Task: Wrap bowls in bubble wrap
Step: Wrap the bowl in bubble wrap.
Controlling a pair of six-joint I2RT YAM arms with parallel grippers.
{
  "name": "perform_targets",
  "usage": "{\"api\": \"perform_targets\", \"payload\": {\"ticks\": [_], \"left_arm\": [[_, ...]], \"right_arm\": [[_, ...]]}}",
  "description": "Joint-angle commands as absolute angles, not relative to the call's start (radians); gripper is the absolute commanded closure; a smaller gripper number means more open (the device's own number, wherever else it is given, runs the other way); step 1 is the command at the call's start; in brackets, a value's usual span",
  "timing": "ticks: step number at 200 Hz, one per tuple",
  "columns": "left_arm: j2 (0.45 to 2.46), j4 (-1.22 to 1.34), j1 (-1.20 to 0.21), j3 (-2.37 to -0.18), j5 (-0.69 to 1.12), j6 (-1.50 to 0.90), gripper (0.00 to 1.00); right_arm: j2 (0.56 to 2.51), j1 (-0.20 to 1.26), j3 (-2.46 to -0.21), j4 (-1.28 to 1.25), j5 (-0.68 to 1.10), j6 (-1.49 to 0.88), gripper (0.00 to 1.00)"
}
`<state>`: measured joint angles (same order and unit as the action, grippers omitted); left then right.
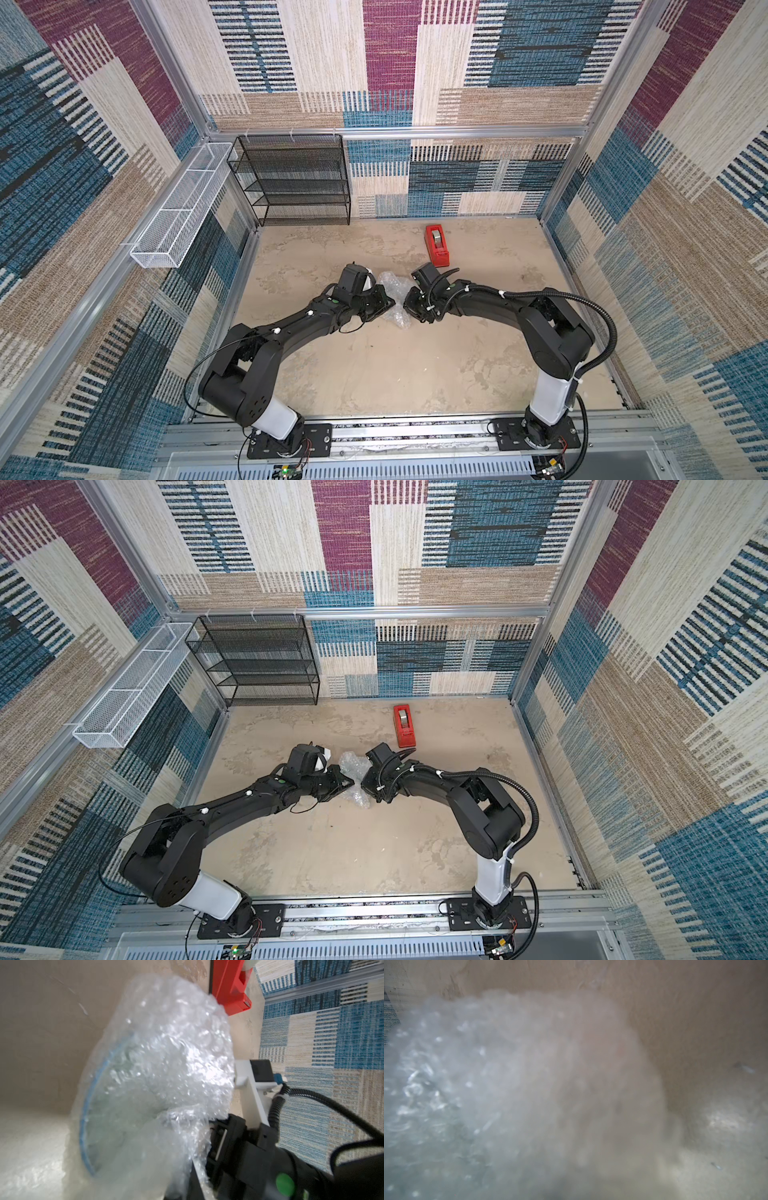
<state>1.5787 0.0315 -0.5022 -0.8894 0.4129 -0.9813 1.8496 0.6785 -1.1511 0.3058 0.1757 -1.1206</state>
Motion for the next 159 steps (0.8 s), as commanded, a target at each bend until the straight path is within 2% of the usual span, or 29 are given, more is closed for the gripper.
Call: {"api": "perform_targets", "payload": {"ticks": [1,67,159], "left_arm": [[1.621,0.057,-0.496,-0.937,0.4,-0.978,1.0],[1.713,0.006,-0.493,-1.052,0.383,-0.947,1.0],[1.839,-0.059,-0.494,-1.155,0.362,-0.91,1.0]], "right_arm": [[1.842,0.681,-1.149,0.331,0.18,-1.113,0.84],[1.841,0.683,-1.173,0.347,0.186,-1.087,0.84],[1.852,0.683,-1.225,0.376,0.16,-1.059,0.72]]}}
